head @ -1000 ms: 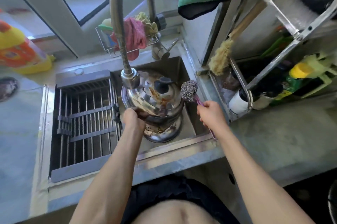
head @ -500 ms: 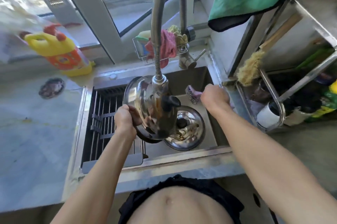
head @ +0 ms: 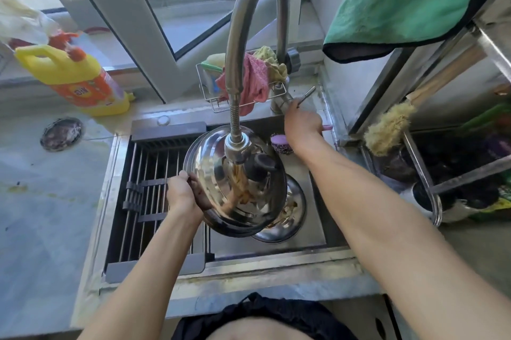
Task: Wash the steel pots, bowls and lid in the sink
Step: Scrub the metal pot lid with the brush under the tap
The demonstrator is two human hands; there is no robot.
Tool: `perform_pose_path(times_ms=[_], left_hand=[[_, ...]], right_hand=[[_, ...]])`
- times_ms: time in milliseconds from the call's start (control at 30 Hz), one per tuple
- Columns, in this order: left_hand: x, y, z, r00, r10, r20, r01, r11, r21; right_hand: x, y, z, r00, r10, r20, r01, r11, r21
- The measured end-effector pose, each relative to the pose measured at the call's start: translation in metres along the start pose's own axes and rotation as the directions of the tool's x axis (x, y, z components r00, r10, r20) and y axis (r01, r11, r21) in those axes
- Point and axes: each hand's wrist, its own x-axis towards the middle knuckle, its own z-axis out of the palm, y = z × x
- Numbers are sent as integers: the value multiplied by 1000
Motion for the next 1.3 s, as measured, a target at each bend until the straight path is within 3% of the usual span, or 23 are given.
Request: perform_pose_path(times_ms=[167,300,900,1300], left_hand=[[8,-5,0,993,-94,74,97,995,-37],[7,-11,0,978,-118,170,128,991,-49],[16,-38,1,973,-161,165,174,982,-69],[11,-40,-3,986,-130,104,136,989,-55]], right_hand=[[30,5,2,995,-15,94,26,993,-119],[44,3,10,997,-5,79,8,999,-42],[49,5,25,998,45,-43,-37,986,164],[47,5,30,998,53,-25,-45,967,250]])
